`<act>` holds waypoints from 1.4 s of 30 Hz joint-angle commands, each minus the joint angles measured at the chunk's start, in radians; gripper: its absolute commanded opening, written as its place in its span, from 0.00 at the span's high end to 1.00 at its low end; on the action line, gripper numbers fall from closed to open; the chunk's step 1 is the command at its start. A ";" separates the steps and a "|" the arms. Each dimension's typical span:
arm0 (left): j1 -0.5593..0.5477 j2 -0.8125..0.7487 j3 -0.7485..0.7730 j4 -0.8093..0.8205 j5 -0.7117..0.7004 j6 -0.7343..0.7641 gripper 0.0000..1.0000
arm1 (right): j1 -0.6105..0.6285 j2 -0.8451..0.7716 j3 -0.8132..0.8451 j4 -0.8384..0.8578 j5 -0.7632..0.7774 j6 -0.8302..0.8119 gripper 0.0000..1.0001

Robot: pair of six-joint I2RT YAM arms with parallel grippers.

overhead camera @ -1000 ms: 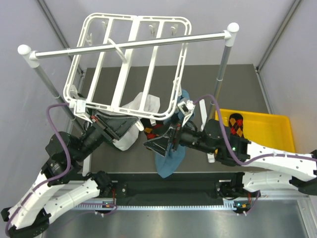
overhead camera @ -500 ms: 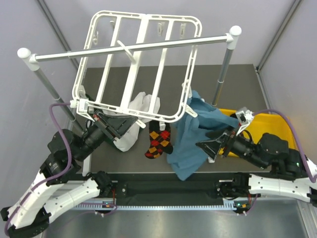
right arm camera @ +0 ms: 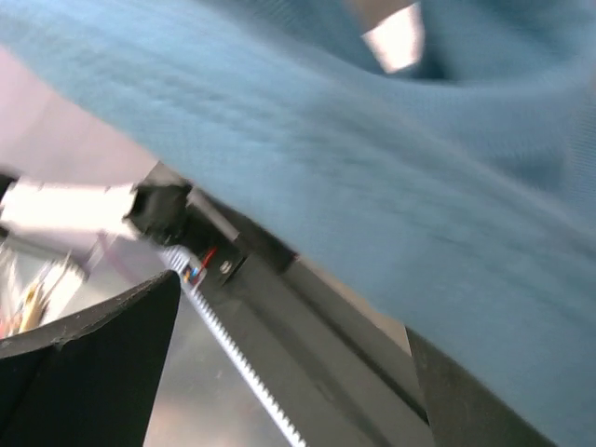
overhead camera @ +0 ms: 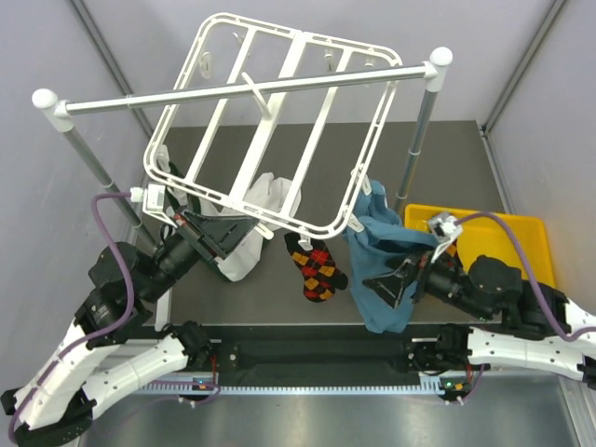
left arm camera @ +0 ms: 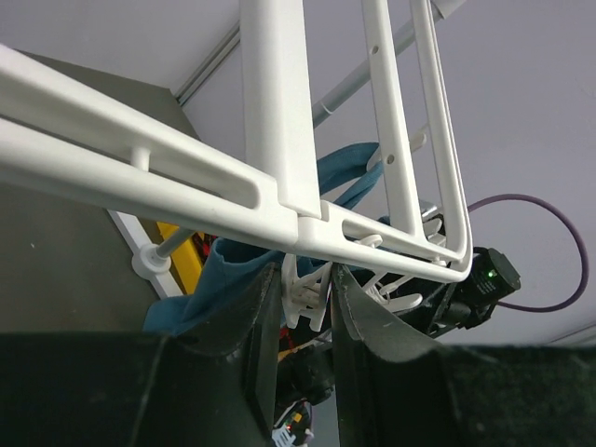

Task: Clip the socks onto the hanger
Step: Pick up the sock from the bin.

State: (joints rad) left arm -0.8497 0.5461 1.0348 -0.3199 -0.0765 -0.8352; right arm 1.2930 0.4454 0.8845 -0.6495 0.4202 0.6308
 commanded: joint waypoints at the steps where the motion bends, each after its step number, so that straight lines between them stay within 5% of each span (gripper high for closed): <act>1: 0.001 0.014 0.034 0.001 -0.011 0.013 1.00 | -0.003 0.100 0.042 0.178 -0.289 -0.097 0.00; 6: 0.001 0.017 0.033 0.004 0.003 0.011 1.00 | -0.003 0.329 0.128 0.341 -0.694 -0.138 0.00; 12: 0.003 0.009 0.041 0.001 0.000 0.010 1.00 | 0.009 0.548 0.274 0.522 -1.009 -0.124 0.00; 19: 0.003 0.002 0.050 -0.024 -0.005 0.022 1.00 | 0.061 0.489 0.305 0.478 -0.939 -0.194 0.00; 25: 0.003 0.003 0.060 -0.022 0.000 0.025 1.00 | 0.061 0.363 0.254 0.366 -0.715 -0.181 0.00; 31: 0.003 -0.015 0.045 -0.022 -0.003 0.022 1.00 | 0.061 0.271 0.191 0.475 -0.707 -0.167 0.00; 34: 0.001 -0.026 0.042 -0.025 0.003 0.022 1.00 | 0.060 0.216 0.237 0.397 -0.498 -0.194 0.00; 38: 0.003 -0.031 0.053 -0.039 -0.002 0.024 1.00 | 0.061 0.200 0.295 0.039 0.179 -0.114 0.00; 42: 0.003 -0.046 0.042 -0.044 -0.003 0.022 1.00 | 0.058 0.196 0.257 -0.250 0.628 0.129 0.01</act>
State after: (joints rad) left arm -0.8463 0.5156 1.0676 -0.3725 -0.0834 -0.8246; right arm 1.3479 0.6388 1.1408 -0.6022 0.5426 0.5758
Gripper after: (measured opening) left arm 0.283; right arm 0.995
